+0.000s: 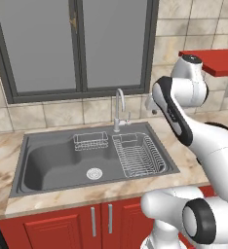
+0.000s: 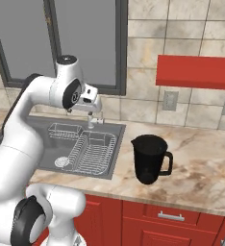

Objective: Turn on the sink faucet and place the jug under the water for a few seconds to fill it up.

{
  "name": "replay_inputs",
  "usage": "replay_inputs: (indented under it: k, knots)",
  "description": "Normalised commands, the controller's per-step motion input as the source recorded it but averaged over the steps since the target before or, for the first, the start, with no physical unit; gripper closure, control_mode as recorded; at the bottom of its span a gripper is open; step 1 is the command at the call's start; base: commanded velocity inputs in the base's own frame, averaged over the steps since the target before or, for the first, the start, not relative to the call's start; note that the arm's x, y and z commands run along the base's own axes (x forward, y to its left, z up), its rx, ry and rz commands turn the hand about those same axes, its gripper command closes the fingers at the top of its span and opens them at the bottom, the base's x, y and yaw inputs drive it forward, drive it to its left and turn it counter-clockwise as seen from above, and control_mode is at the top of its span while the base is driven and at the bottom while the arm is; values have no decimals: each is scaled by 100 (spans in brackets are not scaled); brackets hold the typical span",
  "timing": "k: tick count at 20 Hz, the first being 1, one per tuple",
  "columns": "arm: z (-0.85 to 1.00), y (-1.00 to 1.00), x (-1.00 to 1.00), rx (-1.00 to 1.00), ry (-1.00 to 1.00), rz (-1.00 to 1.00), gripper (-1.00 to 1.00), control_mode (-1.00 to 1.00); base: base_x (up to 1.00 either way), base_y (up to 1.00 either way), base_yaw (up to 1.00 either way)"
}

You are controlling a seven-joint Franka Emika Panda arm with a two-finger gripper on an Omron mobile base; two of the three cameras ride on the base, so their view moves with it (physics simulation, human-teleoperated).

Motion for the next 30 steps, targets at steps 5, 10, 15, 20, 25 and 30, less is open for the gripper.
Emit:
replay_inputs:
  k: [5,10,15,20,25,30]
  knots:
    - [-39,-7,68,7,-20,7,-100,-100,0,0,0]
    - [-17,-3,68,8,-24,17,-100,-100,0,0,0]
    - [-12,-22,41,7,-12,22,-100,-100,0,0,0]
    - [-27,-44,45,7,0,21,-100,-100,0,0,0]
    - [-17,-6,56,0,20,14,-100,-100,0,0,0]
    - [-26,0,59,-1,28,7,-100,-100,0,0,0]
